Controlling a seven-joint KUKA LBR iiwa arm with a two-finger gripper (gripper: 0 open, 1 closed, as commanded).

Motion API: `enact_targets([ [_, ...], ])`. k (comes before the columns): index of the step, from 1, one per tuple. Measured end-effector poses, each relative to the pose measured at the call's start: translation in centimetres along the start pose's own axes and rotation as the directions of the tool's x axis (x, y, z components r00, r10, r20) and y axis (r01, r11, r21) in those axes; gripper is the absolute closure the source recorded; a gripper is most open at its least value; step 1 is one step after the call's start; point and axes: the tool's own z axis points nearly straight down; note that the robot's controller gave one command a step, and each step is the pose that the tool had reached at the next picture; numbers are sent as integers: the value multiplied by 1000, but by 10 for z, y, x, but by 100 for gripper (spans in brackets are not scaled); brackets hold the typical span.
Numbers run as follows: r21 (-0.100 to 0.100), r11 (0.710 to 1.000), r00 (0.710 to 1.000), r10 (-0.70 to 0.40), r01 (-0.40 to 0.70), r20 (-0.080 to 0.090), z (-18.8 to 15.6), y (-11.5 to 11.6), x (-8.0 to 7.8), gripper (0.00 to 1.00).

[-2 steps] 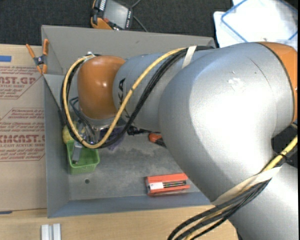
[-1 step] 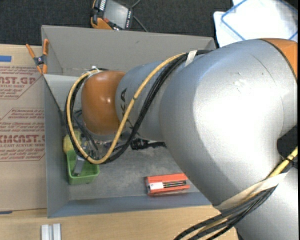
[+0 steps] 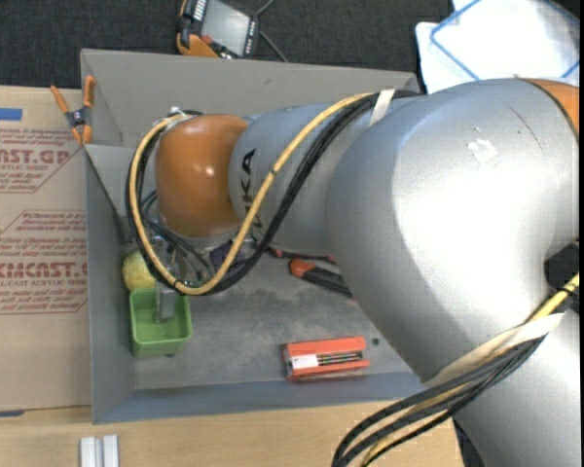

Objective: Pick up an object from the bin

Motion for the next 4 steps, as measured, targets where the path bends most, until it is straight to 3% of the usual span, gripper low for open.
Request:
enact_targets([
  [1,0,938,938,348,-348,-10,-7,4,29,0],
  [2,1,1000,1000,19,-19,7,-6,-2,-3,100],
  [3,1,1000,1000,19,-19,7,-6,-2,-3,100],
  [4,4,1000,1000,19,-19,-5,-29,-2,-1,100],
])
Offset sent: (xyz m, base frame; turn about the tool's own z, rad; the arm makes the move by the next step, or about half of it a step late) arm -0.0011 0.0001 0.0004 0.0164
